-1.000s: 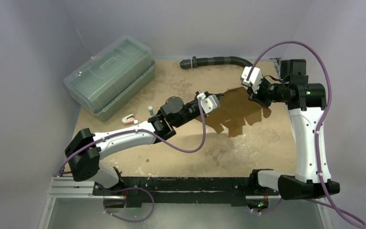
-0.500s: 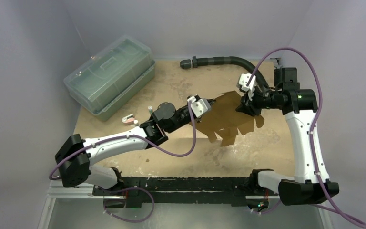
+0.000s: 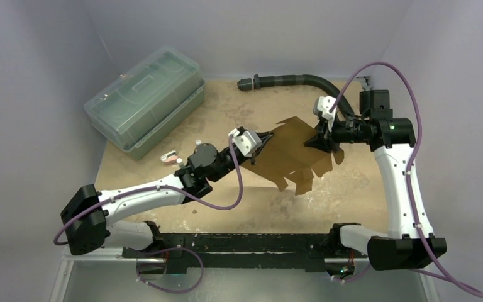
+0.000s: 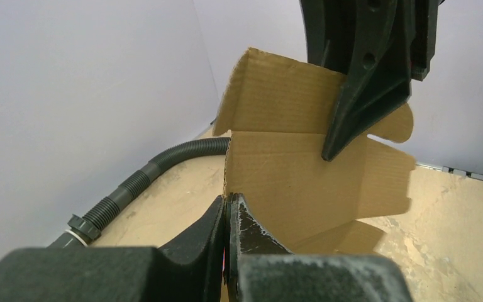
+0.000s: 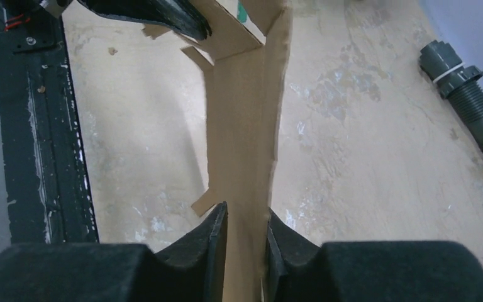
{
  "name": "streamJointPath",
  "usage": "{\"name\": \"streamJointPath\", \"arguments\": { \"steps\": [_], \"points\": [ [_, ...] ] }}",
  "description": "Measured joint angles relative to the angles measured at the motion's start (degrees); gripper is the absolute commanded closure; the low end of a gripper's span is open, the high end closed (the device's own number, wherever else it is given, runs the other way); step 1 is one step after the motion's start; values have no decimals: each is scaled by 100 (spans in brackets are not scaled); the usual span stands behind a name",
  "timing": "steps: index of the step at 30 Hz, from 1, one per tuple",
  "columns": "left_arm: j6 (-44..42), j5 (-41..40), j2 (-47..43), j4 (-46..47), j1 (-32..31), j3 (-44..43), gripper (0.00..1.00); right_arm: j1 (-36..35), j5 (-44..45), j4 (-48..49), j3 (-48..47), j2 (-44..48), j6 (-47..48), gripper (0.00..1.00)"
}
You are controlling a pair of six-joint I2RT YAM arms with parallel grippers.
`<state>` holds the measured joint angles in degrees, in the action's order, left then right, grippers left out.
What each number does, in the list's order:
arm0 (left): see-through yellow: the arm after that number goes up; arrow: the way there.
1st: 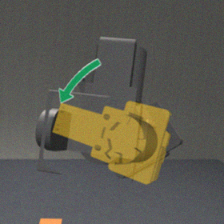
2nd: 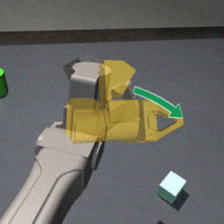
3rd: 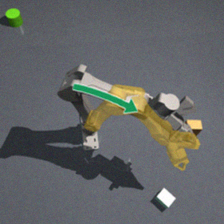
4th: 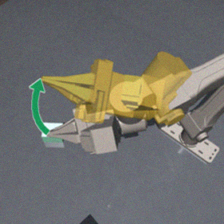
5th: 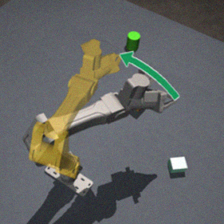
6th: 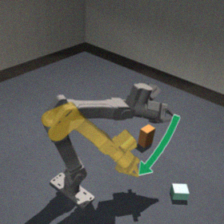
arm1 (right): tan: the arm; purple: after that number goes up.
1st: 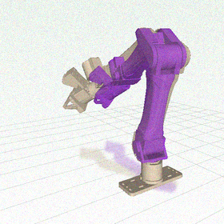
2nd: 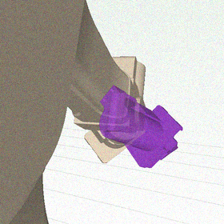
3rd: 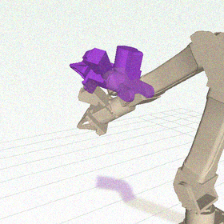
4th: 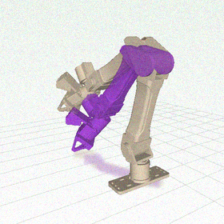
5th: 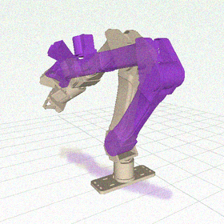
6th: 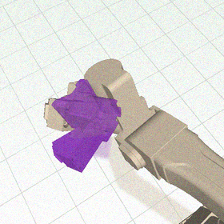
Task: Fold the paper box
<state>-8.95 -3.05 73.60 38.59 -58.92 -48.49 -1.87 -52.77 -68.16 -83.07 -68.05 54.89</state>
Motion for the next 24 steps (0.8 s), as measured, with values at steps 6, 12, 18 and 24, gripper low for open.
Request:
{"name": "streamJointPath", "arguments": {
  "steps": [6,12,18,24],
  "points": [
    [160,-68,-44,103,0,127,100,9,-129,33,0,15,-22,100],
    [763,-105,-378,-131,22,151,19,2,225,-52,-105,50,-28,100],
    [1635,-297,-1672,-1351,317,184,1,0,778,-459,-839,20,44,100],
    [2378,-483,-3062,-1987,1097,1058,1,-35,1016,-756,-1217,-70,66,100]
  ]
}}
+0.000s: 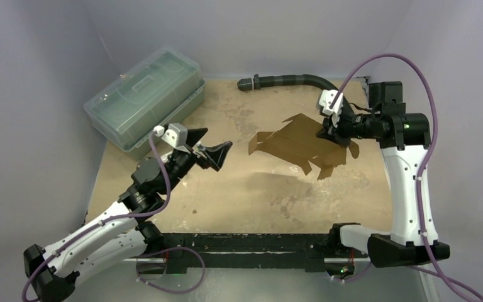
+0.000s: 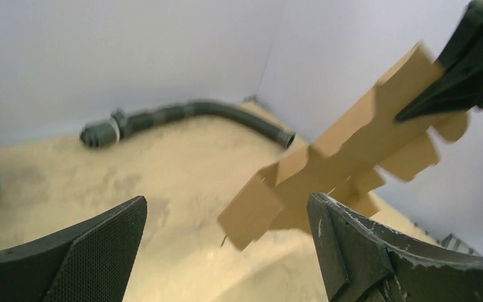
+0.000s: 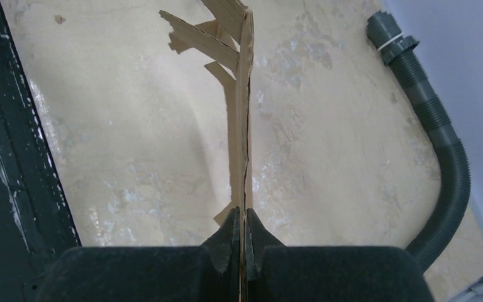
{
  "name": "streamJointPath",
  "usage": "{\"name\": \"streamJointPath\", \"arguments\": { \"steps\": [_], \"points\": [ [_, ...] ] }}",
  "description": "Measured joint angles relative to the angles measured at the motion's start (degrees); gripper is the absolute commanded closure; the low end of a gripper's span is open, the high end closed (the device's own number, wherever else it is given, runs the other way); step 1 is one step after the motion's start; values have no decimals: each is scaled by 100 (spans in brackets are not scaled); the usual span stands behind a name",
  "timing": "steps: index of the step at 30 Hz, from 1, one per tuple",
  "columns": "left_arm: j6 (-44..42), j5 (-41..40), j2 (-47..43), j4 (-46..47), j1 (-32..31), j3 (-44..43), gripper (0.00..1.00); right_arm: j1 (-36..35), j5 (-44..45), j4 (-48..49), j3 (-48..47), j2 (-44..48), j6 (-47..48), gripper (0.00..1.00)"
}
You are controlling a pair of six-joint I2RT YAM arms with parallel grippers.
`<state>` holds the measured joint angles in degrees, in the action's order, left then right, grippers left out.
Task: Fold the paper box
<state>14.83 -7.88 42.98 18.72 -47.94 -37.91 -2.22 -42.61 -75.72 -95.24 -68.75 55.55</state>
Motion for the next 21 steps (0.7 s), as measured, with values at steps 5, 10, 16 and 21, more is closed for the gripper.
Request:
{"name": "streamJointPath", "arguments": {
  "steps": [5,10,16,21],
  "points": [
    [470,-55,-83,-188,197,909,1,-221,289,-122,-116,-404,-22,100],
    [737,-92,254,-251,208,1316,2,-507,566,-2,-90,-883,-164,100],
    [898,-72,643,-42,214,1329,3,-723,942,551,291,-1032,-446,100],
    [1067,39,942,256,216,1386,2,-957,1257,1054,619,-1137,-608,100]
  ]
}}
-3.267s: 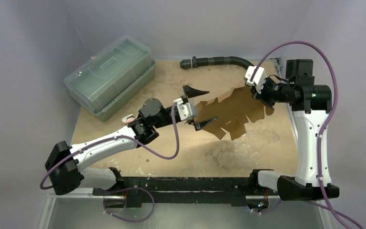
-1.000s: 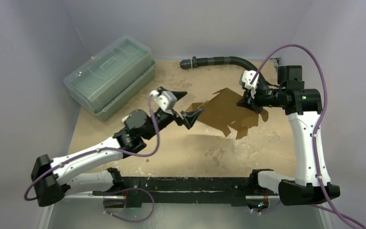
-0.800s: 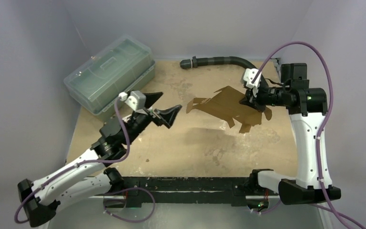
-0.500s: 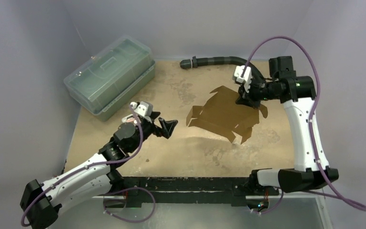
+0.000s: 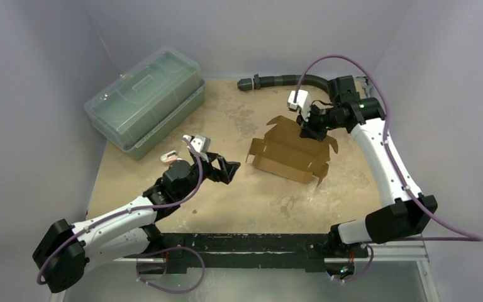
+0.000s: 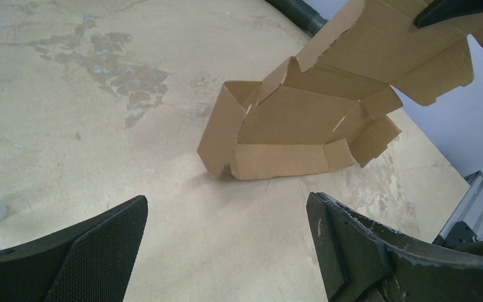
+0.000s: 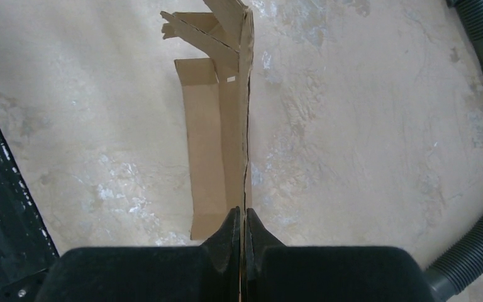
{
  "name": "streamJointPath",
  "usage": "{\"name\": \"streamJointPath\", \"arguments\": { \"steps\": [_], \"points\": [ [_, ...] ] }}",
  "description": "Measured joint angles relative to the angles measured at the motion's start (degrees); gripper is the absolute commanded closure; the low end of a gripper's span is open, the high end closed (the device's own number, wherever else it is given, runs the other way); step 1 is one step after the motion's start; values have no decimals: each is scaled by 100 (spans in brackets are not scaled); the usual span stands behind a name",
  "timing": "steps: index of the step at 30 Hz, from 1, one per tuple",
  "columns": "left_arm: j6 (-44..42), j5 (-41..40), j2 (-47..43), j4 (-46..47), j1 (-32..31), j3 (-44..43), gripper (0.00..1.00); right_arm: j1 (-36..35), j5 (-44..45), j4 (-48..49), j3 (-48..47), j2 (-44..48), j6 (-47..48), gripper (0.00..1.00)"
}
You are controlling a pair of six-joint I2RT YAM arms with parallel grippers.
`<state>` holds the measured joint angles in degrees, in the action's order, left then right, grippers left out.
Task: Fold the paper box
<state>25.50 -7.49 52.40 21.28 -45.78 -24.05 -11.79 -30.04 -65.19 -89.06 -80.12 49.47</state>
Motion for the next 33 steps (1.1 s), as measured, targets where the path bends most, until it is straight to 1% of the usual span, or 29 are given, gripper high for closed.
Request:
{"name": "streamJointPath", "arguments": {
  "steps": [5,10,15,21,27,33],
  "points": [
    [50,50,339,400,2,221,6,-136,181,341,348,-116,-57,100],
    [37,190,769,723,2,343,6,-144,140,619,815,-11,-35,100],
    [46,260,798,1097,2,706,6,-170,22,844,1427,267,-20,100],
    [116,208,796,1351,2,927,6,-173,-118,1126,1847,455,4,100],
    [597,103,787,1399,79,955,6,-173,-258,1427,2170,763,2,100],
    [1134,44,586,1154,240,951,8,-181,-264,1547,2164,1137,70,100]
  ]
}}
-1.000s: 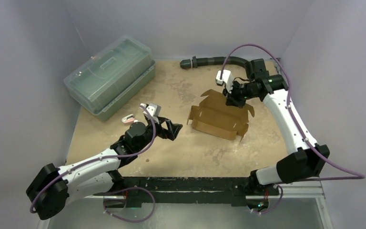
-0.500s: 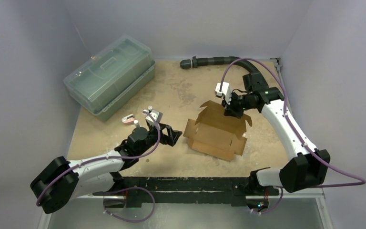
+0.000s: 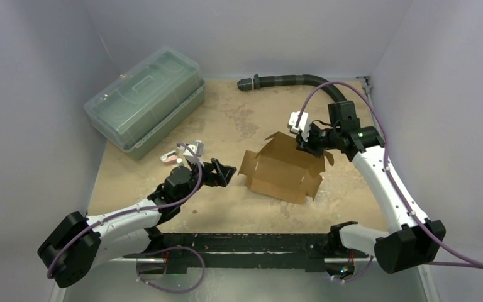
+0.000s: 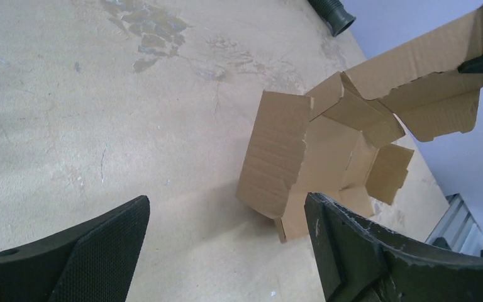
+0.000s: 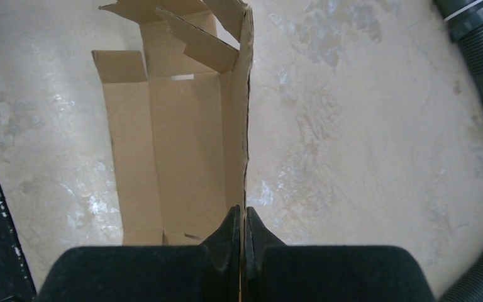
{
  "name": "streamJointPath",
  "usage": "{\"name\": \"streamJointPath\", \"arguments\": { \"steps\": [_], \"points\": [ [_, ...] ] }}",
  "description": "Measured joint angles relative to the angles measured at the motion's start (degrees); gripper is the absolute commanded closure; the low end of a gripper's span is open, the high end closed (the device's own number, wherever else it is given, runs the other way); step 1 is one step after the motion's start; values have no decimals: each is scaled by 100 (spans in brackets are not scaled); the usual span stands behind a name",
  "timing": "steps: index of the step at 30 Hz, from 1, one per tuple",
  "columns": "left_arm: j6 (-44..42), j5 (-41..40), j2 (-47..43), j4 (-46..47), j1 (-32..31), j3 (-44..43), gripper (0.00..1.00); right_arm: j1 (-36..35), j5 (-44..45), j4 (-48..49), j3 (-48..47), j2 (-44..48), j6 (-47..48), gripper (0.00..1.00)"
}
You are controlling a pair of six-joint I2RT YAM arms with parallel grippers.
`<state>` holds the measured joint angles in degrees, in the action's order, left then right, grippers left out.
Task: Fold the paper box
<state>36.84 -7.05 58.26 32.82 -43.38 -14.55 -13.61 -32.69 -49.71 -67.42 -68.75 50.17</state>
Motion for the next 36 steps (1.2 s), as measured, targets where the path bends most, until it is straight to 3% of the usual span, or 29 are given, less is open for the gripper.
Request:
{"name": "streamJointPath", "arguments": {
  "steps": [6,10,23,36],
  "points": [
    [42,116,-140,-72,129,-42,10,-76,13,4,-92,396,358,100],
    [-409,212,-94,72,138,-24,9,-175,26,7,-90,476,616,100],
    [-1394,597,142,1845,144,1051,9,-1180,551,330,656,815,754,100],
    [-1150,1471,1368,2583,149,966,8,-1276,627,439,962,1027,647,100]
  ]
}}
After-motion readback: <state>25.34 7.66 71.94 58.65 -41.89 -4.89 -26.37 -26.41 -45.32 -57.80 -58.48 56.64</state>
